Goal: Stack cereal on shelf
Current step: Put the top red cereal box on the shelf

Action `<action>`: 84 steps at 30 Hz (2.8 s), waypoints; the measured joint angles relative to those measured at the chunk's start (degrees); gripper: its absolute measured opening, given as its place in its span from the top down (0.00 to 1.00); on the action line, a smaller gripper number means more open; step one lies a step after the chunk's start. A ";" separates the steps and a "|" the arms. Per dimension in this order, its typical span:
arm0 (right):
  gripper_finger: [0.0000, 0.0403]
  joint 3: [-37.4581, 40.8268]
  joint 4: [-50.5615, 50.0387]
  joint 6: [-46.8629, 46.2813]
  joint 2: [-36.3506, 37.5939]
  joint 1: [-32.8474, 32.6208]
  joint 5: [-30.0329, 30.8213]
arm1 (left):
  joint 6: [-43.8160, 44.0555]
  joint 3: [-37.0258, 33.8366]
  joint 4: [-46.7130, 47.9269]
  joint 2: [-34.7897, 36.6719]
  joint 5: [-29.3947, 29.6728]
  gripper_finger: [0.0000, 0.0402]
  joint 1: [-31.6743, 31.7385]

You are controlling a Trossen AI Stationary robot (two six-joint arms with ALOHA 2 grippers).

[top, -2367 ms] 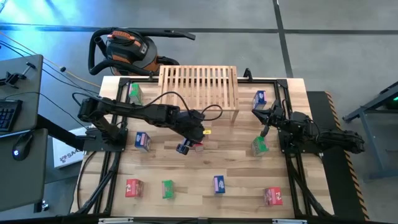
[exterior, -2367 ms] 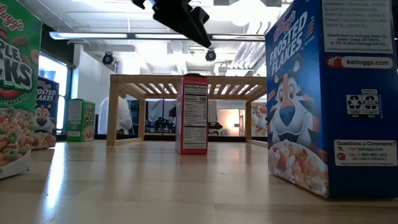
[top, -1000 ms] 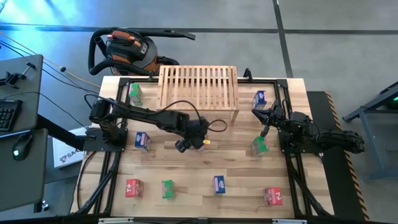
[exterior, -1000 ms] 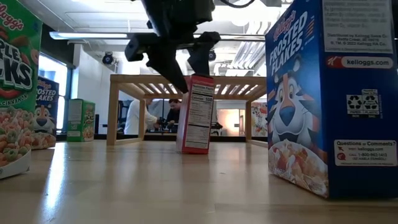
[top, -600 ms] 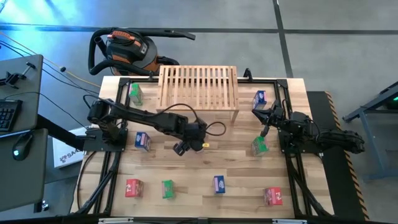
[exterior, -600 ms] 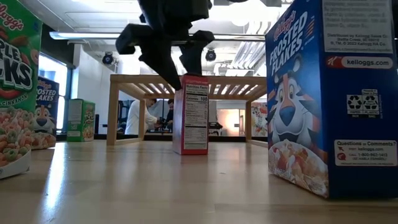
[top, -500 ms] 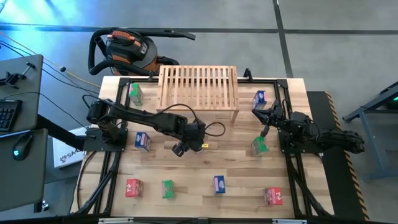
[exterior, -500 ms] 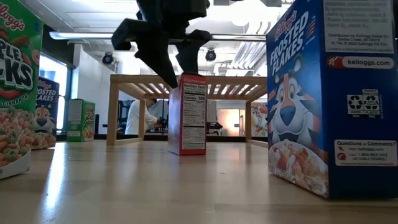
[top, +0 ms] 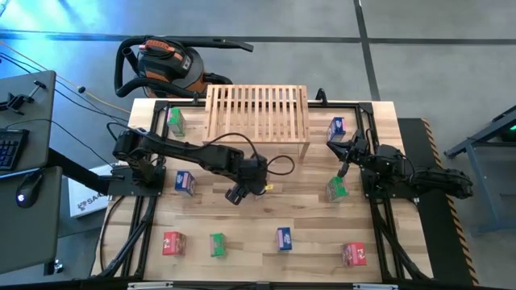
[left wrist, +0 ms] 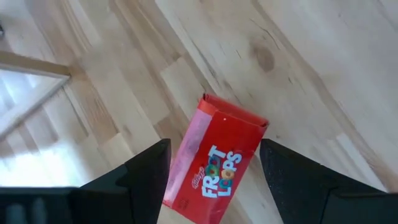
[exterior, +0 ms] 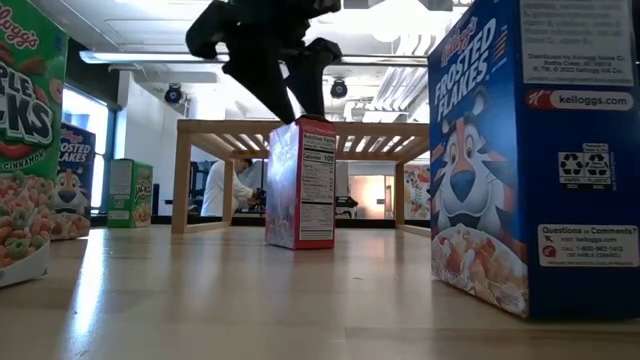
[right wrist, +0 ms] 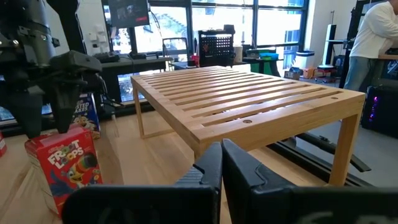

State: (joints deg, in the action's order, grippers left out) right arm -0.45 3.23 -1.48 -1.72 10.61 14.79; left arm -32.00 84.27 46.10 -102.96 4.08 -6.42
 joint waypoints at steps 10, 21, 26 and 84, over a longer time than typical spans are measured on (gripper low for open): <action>1.00 -0.02 0.02 0.00 -0.05 0.00 0.01 | -2.08 -0.17 0.71 -1.26 0.48 0.41 0.81; 1.00 -0.01 0.06 0.00 -0.51 0.00 -0.01 | -3.85 -0.11 1.11 -4.13 0.53 0.45 1.27; 1.00 0.01 0.03 0.00 -0.54 0.02 -0.10 | -1.52 -0.06 2.65 -3.64 0.54 0.57 1.73; 1.00 -0.01 -0.01 0.00 -0.52 0.00 -0.20 | -0.21 36.33 26.30 -3.72 1.18 0.69 40.11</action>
State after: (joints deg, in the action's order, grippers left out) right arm -0.46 3.22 -1.48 -2.24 10.61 14.59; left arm -32.21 120.60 72.40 -106.67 5.26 33.69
